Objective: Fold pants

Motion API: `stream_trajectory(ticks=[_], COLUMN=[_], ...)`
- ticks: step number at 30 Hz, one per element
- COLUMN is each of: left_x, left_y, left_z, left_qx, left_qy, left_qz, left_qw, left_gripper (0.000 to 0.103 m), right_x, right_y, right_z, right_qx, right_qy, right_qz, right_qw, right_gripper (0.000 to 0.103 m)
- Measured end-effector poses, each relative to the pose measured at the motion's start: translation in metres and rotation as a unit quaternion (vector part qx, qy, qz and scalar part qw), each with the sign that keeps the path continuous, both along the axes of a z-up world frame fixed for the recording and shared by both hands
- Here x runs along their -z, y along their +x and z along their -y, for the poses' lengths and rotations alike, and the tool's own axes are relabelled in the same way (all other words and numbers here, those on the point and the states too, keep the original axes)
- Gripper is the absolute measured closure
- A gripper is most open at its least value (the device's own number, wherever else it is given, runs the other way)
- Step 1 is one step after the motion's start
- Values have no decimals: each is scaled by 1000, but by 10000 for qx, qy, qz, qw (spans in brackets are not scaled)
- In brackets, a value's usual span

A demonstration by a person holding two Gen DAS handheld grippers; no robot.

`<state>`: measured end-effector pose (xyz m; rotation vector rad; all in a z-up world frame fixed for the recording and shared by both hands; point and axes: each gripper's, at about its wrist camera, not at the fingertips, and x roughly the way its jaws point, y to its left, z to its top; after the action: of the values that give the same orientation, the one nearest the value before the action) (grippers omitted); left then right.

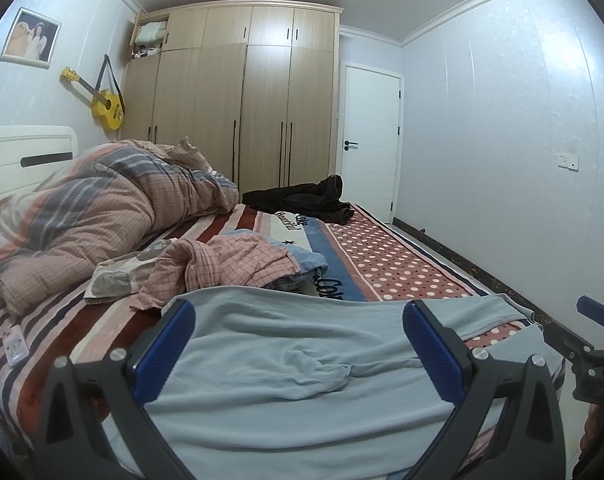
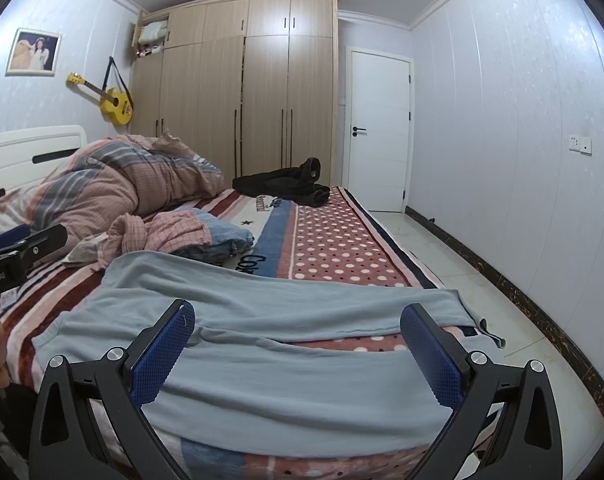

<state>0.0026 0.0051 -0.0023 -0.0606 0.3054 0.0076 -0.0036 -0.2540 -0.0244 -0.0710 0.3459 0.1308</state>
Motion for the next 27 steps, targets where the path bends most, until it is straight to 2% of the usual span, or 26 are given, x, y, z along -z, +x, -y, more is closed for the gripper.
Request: stream_trajectory(ticks=[8, 13, 16, 18, 20, 23, 27], left_x=[3, 24, 46, 64, 87, 130, 179], left_y=[3, 12, 18, 21, 24, 23, 14], left_z=[-6, -33, -60, -77, -96, -123, -146], left_qx=[-37, -173, -503, -777, -1080, -1402, -1878], left_qy=[-171, -739, -1141, -1369, -1675, -2229, -2752], left_qz=[-66, -244, -475, -675, -919, -1295, -1723], left_qw=[9998, 9968, 9911, 9852, 9756, 9560, 9270], left_gripper=[1, 1, 1, 1, 1, 1, 1], right_x=[-1, 4, 12, 22, 32, 51, 69], right_y=[-2, -3, 3, 9, 18, 33, 45], right_z=[-5, 0, 10, 17, 23, 30, 29], right_qx=[-11, 190, 256, 280, 288, 317, 237], right_qy=[35, 72, 243, 364, 456, 585, 697], right_qz=[-57, -97, -222, -351, -513, -795, -1030], right_qw=[10000, 9997, 9991, 9983, 9972, 9946, 9920], right_gripper=[1, 1, 1, 1, 2, 10, 10])
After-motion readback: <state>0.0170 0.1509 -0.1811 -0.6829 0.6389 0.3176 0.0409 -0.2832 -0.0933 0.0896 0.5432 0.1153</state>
